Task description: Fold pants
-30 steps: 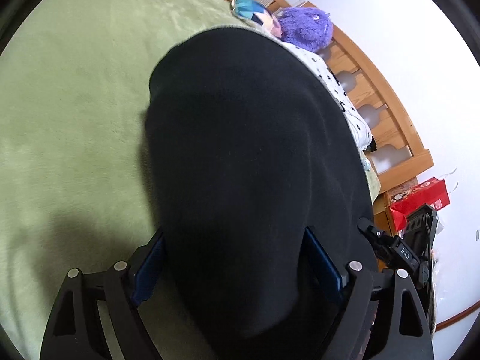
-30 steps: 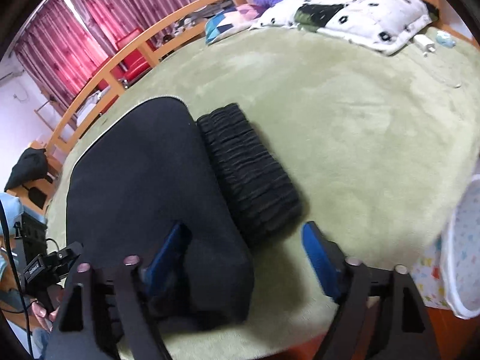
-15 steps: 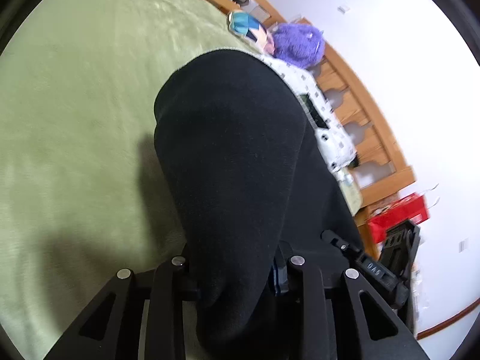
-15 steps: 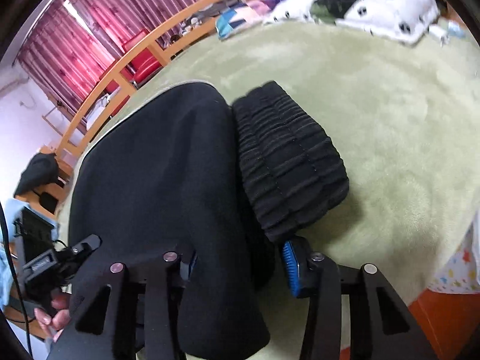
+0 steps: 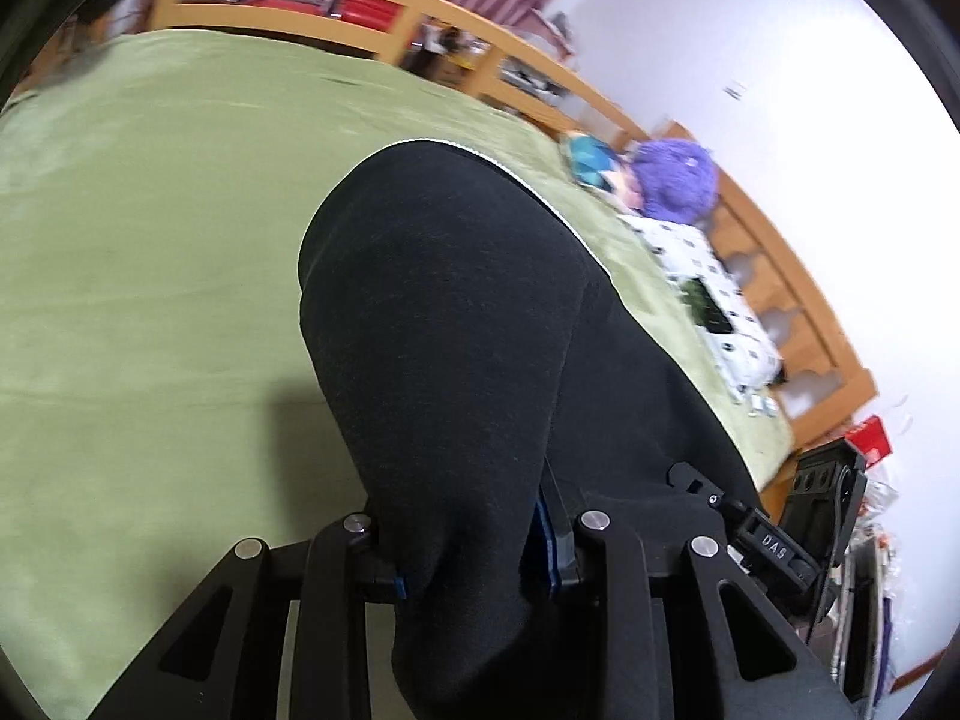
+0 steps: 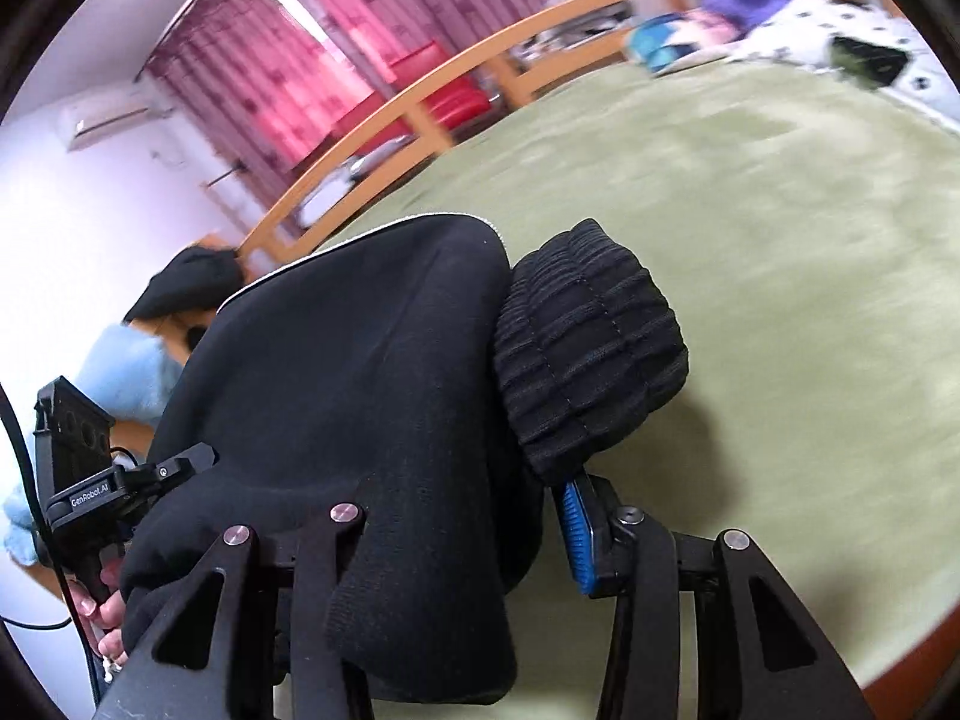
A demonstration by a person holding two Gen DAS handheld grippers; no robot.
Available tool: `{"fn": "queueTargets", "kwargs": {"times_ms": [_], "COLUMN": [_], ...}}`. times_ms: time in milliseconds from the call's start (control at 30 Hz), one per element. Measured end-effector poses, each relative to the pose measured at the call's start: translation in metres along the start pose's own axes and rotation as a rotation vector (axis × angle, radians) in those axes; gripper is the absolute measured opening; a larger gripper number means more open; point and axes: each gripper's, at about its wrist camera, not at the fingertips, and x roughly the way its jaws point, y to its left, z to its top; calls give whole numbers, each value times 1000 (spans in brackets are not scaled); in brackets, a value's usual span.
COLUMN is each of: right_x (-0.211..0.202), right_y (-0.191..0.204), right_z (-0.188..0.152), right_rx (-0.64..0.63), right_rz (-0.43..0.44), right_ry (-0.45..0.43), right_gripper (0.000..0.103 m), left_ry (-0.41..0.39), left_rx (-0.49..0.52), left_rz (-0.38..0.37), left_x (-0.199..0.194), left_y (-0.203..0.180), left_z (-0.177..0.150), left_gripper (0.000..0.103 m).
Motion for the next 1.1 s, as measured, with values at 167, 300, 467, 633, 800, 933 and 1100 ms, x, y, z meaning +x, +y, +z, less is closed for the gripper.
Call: {"fn": "queueTargets", "kwargs": {"times_ms": [167,300,467,633,800,933,1100], "right_x": [53,76,59,11,23,51,27], "right_y": [52,62,40,58,72,67,67], "right_z": [-44,-64,-54,-56,-68,-85,-71], "right_rx": [-54,-141,-63,-185,-268,-309,-342], "right_rz": [-29,-111,-71,-85,-57,-112,-59], "right_ry": [95,207,289,185,250,328,320], "right_gripper": [43,57,60,60,56,21,22], "left_ry": [58,168,151,100,73,150,145], "left_rx": [-117,-218,-78,-44,1,-19,-37], "left_rz": [32,27,245,191,298,297,222], "left_x": [-2,29,5,-24,-6,13,-7], "left_y": [82,125,102,66,46,51,58], "left_z": [-17,-46,-55,-80,-117,-129,-129], "left_gripper": [31,46,67,68,80,86,85]}}
